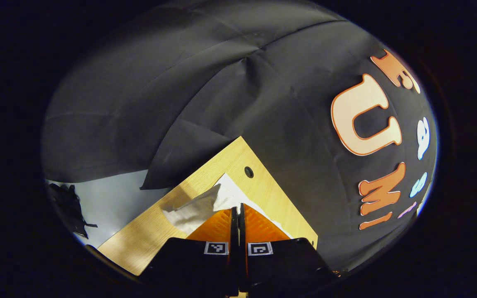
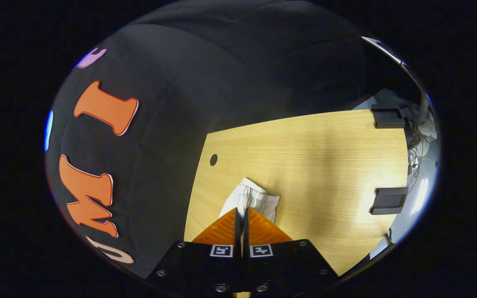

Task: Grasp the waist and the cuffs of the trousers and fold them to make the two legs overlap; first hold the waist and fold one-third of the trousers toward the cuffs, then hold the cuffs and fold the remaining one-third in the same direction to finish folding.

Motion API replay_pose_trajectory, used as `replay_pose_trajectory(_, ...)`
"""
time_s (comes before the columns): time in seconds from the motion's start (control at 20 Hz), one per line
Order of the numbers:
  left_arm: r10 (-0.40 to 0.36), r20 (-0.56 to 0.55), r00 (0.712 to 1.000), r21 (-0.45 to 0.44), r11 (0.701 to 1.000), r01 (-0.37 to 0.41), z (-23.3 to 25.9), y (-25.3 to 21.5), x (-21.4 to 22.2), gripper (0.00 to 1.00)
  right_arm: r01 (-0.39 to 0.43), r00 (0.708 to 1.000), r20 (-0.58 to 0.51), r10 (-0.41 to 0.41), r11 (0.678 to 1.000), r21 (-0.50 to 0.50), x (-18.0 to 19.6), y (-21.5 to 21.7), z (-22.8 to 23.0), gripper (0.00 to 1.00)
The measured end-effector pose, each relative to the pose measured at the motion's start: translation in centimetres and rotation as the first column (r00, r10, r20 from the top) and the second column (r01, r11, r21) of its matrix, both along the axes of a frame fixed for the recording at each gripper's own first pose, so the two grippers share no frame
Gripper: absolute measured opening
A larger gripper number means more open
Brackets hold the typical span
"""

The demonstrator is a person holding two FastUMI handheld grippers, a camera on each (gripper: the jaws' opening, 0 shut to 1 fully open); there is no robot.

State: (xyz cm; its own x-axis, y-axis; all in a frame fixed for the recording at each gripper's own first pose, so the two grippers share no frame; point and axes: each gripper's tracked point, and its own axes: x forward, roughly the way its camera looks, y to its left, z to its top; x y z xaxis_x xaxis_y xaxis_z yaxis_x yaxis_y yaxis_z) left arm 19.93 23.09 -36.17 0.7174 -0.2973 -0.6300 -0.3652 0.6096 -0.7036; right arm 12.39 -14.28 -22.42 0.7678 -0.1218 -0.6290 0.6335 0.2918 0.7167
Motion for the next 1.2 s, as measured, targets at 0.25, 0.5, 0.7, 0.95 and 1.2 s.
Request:
replay_pose_trajectory(0.25, 0.003, -0.012, 1.000, 0.033, 0.999, -0.003, -1.1, -1.5, 3.7, 0.02, -0.036, 0.999, -0.002, 0.036, 0.999, 0.010, 5.0, -0.2, -0.2, 0.00)
replay_pose_trajectory(0.5, -0.039, -0.058, 0.998, 0.094, 0.995, 0.045, -3.8, -3.1, 7.6, 0.04, -0.069, 0.997, -0.038, 0.070, 0.997, 0.027, 10.2, -0.1, -1.3, 0.01)
replay_pose_trajectory(0.7, -0.058, -0.187, 0.981, 0.144, 0.986, 0.086, -8.3, -4.5, 9.8, 0.04, -0.107, 0.981, -0.156, 0.116, 0.992, 0.061, 14.5, 0.8, -4.5, 0.01)
replay_pose_trajectory(0.95, -0.094, -0.259, 0.961, 0.200, 0.968, 0.149, -11.5, -5.3, 11.4, 0.04, -0.152, 0.959, -0.229, 0.166, 0.985, 0.077, 19.3, 1.7, -7.3, 0.01)
replay_pose_trajectory(1.2, -0.155, -0.259, 0.953, 0.227, 0.949, 0.216, -11.6, -5.5, 11.7, 0.04, -0.155, 0.946, -0.270, 0.181, 0.981, 0.115, 21.2, 1.6, -9.5, 0.01)
